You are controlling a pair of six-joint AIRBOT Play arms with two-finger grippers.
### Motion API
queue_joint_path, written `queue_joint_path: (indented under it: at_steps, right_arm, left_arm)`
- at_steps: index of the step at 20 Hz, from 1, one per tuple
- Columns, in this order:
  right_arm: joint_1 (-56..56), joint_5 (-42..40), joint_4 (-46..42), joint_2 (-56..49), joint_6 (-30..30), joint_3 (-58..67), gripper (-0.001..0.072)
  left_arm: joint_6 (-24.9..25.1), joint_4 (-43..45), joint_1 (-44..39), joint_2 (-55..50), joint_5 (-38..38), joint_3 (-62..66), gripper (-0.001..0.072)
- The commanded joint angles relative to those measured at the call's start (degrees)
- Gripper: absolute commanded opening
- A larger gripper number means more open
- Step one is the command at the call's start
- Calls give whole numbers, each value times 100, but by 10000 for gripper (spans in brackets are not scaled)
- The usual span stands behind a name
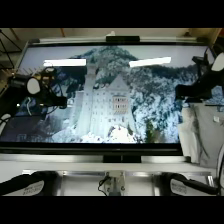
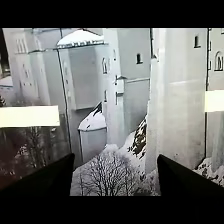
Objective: Fold the shirts.
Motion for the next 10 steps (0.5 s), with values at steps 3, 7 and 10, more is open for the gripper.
queue_joint_path:
  at_steps: [3,7,10]
  right_arm:
    - [70,160,179,-70,-2,7,507]
    - [70,160,179,-70,-2,4,507]
    - [70,160,179,-70,-2,7,507]
  left_arm:
    - [-70,-4,-9,109,470,-240,591]
    - [-70,-4,-9,109,468,-240,592]
    - [-70,-4,-9,109,470,-240,592]
